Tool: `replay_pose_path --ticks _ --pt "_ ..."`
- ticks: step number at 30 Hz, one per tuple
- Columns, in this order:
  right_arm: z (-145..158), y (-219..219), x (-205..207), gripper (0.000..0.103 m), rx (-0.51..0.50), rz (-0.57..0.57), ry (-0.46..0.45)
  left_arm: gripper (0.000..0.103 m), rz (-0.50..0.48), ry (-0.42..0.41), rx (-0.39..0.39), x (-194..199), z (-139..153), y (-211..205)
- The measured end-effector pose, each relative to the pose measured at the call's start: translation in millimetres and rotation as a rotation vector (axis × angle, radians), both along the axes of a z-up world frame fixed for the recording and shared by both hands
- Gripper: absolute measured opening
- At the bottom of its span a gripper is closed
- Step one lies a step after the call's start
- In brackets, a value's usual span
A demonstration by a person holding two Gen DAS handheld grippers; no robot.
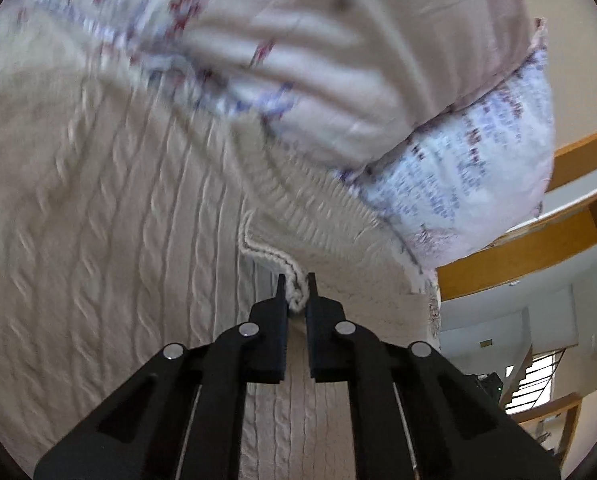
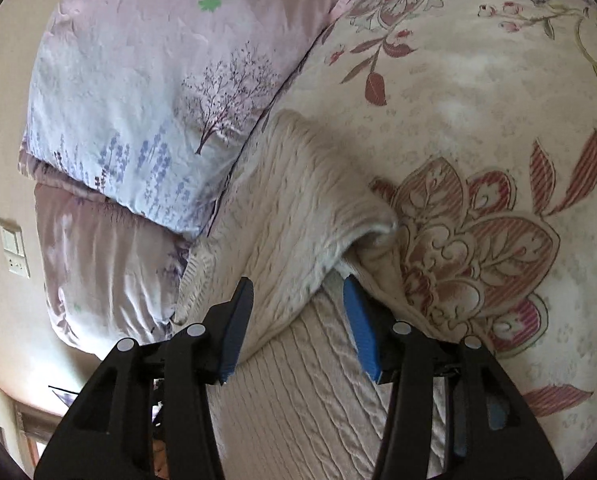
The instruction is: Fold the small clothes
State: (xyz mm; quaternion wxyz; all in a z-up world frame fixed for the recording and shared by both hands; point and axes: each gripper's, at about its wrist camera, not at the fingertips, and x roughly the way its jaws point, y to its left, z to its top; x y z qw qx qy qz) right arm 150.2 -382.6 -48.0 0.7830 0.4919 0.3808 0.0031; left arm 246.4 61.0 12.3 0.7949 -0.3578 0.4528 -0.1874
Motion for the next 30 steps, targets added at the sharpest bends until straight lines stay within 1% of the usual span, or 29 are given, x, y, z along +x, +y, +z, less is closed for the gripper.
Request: replay_pose_path --ticks 2,3,6,7,8,11,13,15,16,17,18,19,20,21,22,23,26,27,28,30 --pt "-1.9 -0.6 2.5 0.048 -0.006 -0.007 0.001 0.007 0.021 -0.034 0.051 2.4 9.9 9.6" --pt "-2.8 0.2 3.8 0.047 -0.011 -0.009 -0.001 0.007 0.025 -0.037 0.069 4.1 10.8 14.3" --pt "-6.8 3.2 9.1 0.039 -0.039 -0.021 0.003 0.007 0.024 -0.018 0.106 9.7 5.2 23.8" --pt "-8.4 4.1 10.3 0.027 -0.054 -0.028 0.008 0.007 0.022 -0.014 0.121 10.9 2.8 23.8" --pt "-9.2 5.2 10.1 0.009 -0.078 -0.048 0.012 0.007 0.021 -0.009 0.139 11.7 0.5 23.2" --pt "-4.6 10.0 0.2 0.007 -0.166 -0.103 -0.007 0.008 0.026 0.011 0.173 12.3 -8.4 21.0" --pt "-5.2 15.3 -1.1 0.007 -0.229 -0.116 0.023 0.009 0.027 0.043 0.191 10.4 -16.5 20.6" --pt "-6.3 19.7 2.0 0.007 -0.276 -0.104 0.052 0.013 0.026 0.034 0.205 6.3 -17.5 20.8" --pt "-4.0 22.6 2.9 0.008 -0.303 -0.099 0.056 0.013 0.024 0.030 0.215 3.2 -15.6 21.6" --pt "-0.8 25.7 2.9 0.008 -0.336 -0.092 0.064 0.015 0.023 0.028 0.217 0.5 -13.5 22.7" --pt "2.9 28.9 0.9 0.010 -0.363 -0.088 0.070 0.021 0.020 0.024 0.214 -4.8 -10.1 26.7" --pt "6.1 31.7 -2.2 0.019 -0.381 -0.085 0.073 0.026 0.012 0.015 0.204 -11.3 -6.2 31.7" --pt "8.7 34.7 -3.9 0.030 -0.391 -0.078 0.067 0.036 0.005 0.005 0.192 -17.0 -2.3 36.9" --pt "12.3 38.2 -9.3 0.038 -0.406 -0.063 0.050 0.049 -0.004 -0.011 0.169 -28.1 3.0 47.7" --pt "15.1 42.0 -13.5 0.054 -0.417 -0.054 0.031 0.053 -0.004 -0.028 0.150 -38.7 7.7 58.9" --pt "18.3 47.2 -19.6 0.063 -0.430 -0.036 0.004 0.057 0.004 -0.052 0.134 -52.0 12.8 73.3" --pt "21.3 61.5 -27.8 0.065 -0.457 0.026 -0.055 0.059 0.056 -0.103 0.125 -83.8 22.7 111.1" --pt "20.8 67.6 -30.2 0.065 -0.455 0.068 -0.084 0.060 0.095 -0.112 0.131 -97.9 24.4 127.7" --pt "19.7 72.3 -30.9 0.065 -0.451 0.096 -0.104 0.060 0.157 -0.116 0.145 -115.9 24.9 150.5" --pt "16.7 83.6 -31.9 0.065 -0.447 0.165 -0.150 0.060 0.258 -0.104 0.148 -137.4 22.2 181.5"
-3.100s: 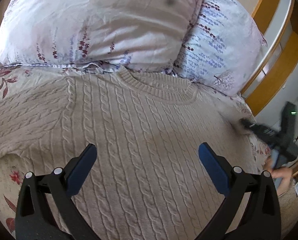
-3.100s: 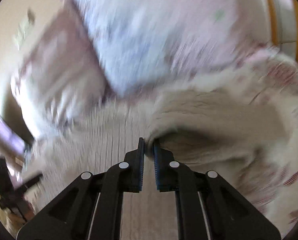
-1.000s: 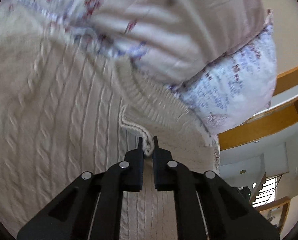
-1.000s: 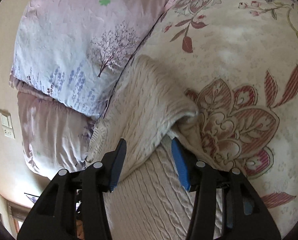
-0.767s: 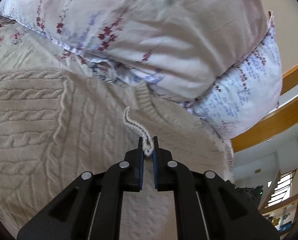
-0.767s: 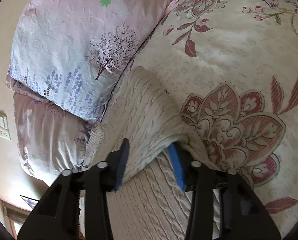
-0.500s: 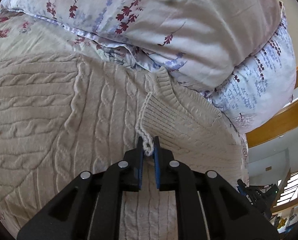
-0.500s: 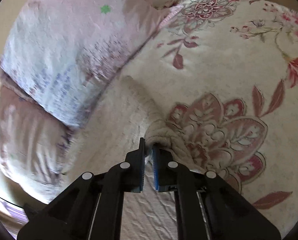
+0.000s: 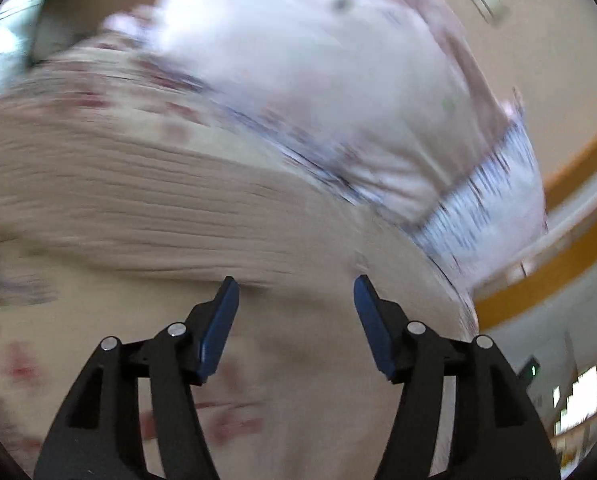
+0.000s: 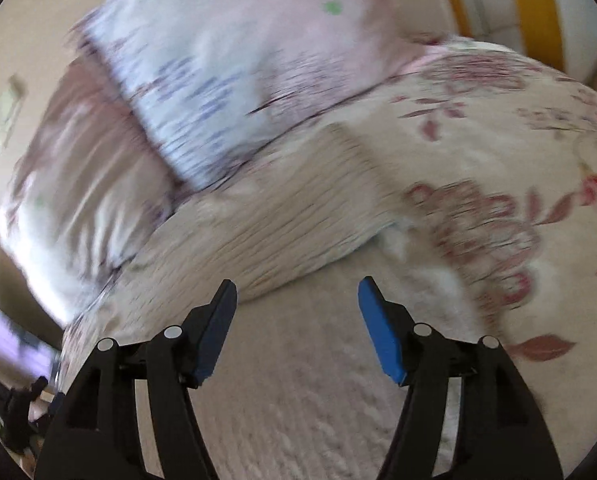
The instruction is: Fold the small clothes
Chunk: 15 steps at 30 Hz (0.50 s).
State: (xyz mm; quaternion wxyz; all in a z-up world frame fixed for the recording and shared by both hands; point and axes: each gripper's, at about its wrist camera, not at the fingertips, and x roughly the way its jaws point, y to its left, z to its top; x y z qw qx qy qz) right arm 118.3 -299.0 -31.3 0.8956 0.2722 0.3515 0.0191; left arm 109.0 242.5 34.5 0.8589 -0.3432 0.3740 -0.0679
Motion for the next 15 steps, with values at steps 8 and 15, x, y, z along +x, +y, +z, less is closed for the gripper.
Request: replay_pose_path --ticks 8,15 --pt "-6.6 18.1 2.5 0.066 0.004 0.093 -0.002 0.058 0.349 0.082 -0.142 -53.0 -30.5 103.3" --pt "-10.0 16.9 1.2 0.069 0.033 0.107 0.001 0.056 0.514 0.084 -0.216 -49.9 -40.9 137.1"
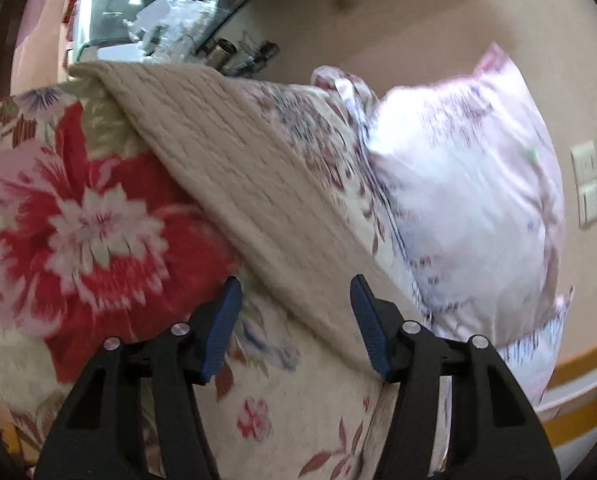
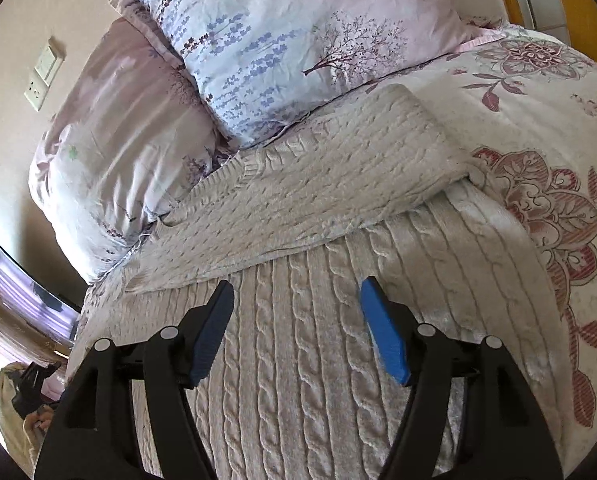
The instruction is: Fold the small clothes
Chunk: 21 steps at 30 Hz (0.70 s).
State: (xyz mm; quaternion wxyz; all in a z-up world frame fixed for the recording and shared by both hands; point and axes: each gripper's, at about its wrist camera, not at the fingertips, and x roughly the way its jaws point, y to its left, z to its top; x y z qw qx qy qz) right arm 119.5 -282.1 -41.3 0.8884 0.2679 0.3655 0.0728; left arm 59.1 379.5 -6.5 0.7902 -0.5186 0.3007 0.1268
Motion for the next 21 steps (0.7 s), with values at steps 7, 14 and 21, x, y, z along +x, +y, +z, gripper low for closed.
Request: replay_pose_path --ticks 7,14,21 --pt "-0.2 4.2 0.3 0.074 -0.010 0.010 -0.002 0.040 0.096 -0.007 -0.029 1.9 -6.0 27.5" --pt "-0.7 5.6 0.4 0.076 -0.006 0.010 -0.005 0.007 0.079 -0.065 -0.058 4.1 -1.0 31.6" --pt "-1.3 4.8 0.1 0.076 0.008 0.007 -0.015 0.006 -0.086 -0.274 0.039 33.0 66.4 -15.6"
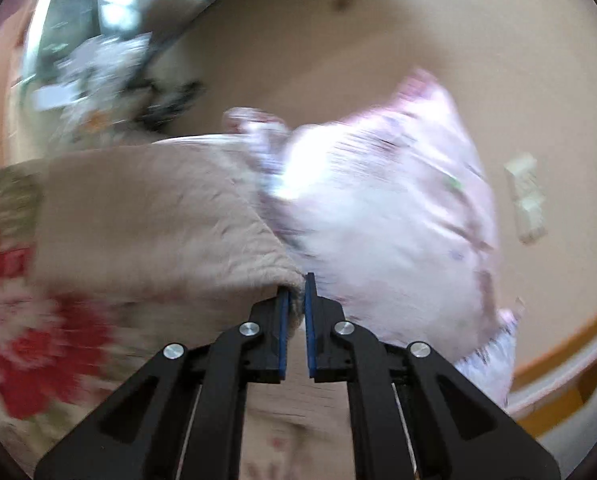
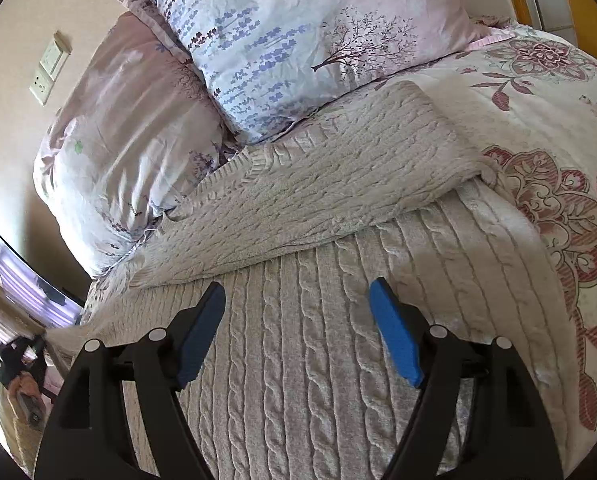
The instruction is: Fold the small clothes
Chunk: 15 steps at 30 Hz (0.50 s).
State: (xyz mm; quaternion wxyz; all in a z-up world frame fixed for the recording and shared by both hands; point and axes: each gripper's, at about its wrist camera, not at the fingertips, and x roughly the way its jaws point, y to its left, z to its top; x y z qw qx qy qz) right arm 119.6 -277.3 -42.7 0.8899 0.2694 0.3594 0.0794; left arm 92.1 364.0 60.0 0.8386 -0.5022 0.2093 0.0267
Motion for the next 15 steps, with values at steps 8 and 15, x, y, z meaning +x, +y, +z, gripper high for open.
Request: replay_pose_path --ticks 8,15 --pt "1.0 3.2 -0.7 0.076 -0.018 0.002 0.006 0.006 -0.335 -0.104 0.104 66.7 50.3 -125.9" --pt "5.7 2.9 -15.5 0.076 -0.046 0.035 0.018 0.007 -0.643 -0.090 0.147 113.7 34.1 -275.8"
